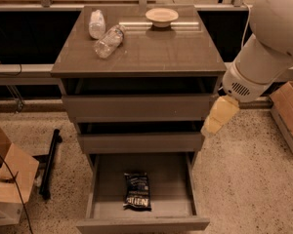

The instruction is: Pick blue chip bag from bottom drawer and place on counter

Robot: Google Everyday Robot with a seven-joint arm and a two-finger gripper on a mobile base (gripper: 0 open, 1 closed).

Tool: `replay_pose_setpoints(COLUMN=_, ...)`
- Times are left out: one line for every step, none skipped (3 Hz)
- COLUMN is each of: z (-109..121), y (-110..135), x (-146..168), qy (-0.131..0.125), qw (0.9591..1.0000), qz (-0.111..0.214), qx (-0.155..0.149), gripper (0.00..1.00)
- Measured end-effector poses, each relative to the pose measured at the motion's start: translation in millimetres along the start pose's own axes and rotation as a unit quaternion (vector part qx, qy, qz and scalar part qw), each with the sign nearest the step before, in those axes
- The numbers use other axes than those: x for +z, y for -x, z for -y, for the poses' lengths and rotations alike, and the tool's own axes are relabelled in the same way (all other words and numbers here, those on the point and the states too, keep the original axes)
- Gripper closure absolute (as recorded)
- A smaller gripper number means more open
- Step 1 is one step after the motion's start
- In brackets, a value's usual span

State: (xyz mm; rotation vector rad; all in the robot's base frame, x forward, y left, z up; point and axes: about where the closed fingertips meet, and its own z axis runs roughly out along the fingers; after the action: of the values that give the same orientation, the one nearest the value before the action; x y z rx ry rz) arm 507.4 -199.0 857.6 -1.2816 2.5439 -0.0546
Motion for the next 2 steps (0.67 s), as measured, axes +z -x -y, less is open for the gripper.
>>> replay_pose_setpoints(z=1, y=3, x=29, qy=-0.002, qw=0.9995, qz=-0.025, qx=0.020, gripper=0.00)
replay_pose_setpoints(z=-3, y=18, x=82, qy=0.030, qw=0.9974, qz=-0.006, qx=0.065, gripper=0.00)
